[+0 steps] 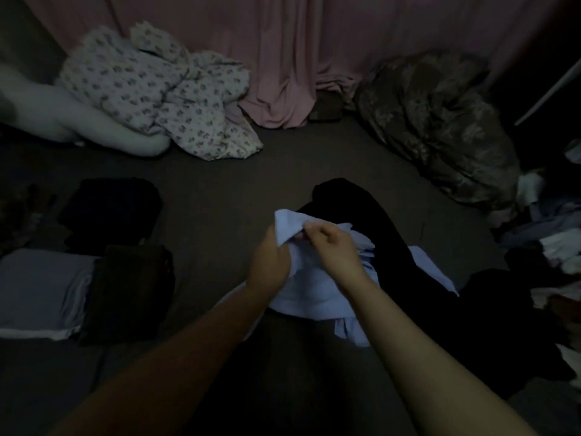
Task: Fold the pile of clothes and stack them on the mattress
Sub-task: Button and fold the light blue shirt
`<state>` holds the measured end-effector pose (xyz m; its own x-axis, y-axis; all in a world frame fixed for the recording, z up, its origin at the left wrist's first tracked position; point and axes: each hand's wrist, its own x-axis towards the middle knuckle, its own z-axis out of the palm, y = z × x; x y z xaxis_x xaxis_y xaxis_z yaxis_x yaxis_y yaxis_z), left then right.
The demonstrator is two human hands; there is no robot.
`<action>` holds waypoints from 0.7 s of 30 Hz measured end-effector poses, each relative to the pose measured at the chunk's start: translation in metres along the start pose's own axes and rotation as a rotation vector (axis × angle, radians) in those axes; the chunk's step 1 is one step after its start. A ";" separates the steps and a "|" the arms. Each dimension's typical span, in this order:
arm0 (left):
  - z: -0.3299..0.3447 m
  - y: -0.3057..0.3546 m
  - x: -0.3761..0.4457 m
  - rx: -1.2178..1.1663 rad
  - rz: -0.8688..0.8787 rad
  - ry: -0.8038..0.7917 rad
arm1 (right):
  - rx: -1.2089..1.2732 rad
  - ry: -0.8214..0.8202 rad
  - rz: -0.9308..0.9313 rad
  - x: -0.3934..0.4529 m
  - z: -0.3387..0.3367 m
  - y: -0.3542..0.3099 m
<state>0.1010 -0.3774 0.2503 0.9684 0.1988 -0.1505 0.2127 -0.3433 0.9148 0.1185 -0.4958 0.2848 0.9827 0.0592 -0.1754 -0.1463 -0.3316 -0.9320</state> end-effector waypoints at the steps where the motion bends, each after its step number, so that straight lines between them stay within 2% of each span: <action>1: -0.005 0.015 0.005 -0.020 0.017 -0.007 | -0.036 -0.004 -0.044 0.001 -0.013 -0.001; 3: -0.022 0.049 0.009 0.022 0.110 -0.070 | -0.187 0.055 -0.100 0.007 -0.037 0.005; 5: -0.041 0.082 0.011 0.142 0.233 -0.152 | -0.453 0.110 -0.109 0.019 -0.060 0.010; 7: -0.057 0.115 0.016 0.231 0.317 -0.186 | -0.596 0.057 -0.140 0.034 -0.074 0.000; 10: -0.077 0.154 0.026 0.339 0.380 -0.211 | -0.648 -0.058 -0.125 0.056 -0.085 -0.031; 11: -0.083 0.163 0.030 0.374 0.387 -0.201 | -0.694 -0.044 -0.117 0.061 -0.089 -0.042; 14: -0.099 0.181 0.038 0.398 0.368 -0.106 | -0.730 0.134 -0.199 0.070 -0.110 -0.085; 17: -0.111 0.183 0.041 0.383 0.370 0.025 | -0.792 0.273 -0.365 0.068 -0.130 -0.137; 21: -0.116 0.184 0.044 0.334 0.386 0.123 | -0.778 0.428 -0.558 0.049 -0.143 -0.206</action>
<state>0.1674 -0.3251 0.4556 0.9663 0.0991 0.2375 -0.1076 -0.6829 0.7225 0.2130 -0.5590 0.5139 0.8685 0.1028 0.4850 0.3046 -0.8824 -0.3585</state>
